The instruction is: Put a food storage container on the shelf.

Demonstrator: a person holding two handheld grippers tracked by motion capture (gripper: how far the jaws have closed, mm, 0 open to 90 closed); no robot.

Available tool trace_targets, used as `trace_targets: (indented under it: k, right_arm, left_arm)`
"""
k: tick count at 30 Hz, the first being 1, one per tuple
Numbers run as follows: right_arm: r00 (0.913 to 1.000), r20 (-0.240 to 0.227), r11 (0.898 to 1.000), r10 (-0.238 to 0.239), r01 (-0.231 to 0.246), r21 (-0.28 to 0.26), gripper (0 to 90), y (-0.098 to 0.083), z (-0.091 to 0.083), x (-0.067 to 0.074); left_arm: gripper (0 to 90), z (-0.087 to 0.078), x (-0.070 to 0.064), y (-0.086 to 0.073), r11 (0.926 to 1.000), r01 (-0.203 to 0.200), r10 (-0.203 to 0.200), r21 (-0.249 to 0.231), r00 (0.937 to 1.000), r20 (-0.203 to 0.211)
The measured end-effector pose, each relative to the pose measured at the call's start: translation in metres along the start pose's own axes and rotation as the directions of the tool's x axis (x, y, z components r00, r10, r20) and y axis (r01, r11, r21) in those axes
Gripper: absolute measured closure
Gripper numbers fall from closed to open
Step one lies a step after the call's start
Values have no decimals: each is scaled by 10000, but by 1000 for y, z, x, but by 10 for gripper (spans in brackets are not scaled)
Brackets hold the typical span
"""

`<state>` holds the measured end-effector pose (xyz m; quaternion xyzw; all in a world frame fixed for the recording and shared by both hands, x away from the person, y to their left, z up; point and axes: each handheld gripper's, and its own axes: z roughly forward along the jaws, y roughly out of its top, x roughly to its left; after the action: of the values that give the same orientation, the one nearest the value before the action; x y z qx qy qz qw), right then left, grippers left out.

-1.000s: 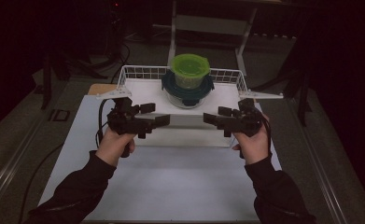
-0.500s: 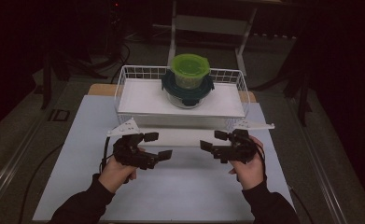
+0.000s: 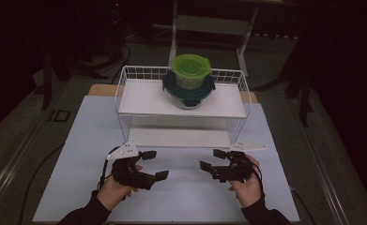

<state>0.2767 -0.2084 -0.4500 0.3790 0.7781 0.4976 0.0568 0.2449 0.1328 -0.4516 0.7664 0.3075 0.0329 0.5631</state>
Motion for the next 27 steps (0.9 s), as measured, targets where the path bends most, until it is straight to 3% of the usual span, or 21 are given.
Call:
trace_targets:
  k: [7,14,27]
  right_arm:
    - [9996,8,9995,279,-279,116,186,-21,-3,-6]
    - [9999,118,9999,103,-104,129,164,-39,-11,-10]
    - [9974,682,9993,229,-248,270,164,-63,-28,-21]
  left_arm:
    - [116,-4,1,-18,10000,-14,15,97,10000,-93]
    - [116,-6,0,-36,9994,-100,109,326,9996,-268]
    - [108,-16,1,-64,9985,-250,277,478,9980,-568]
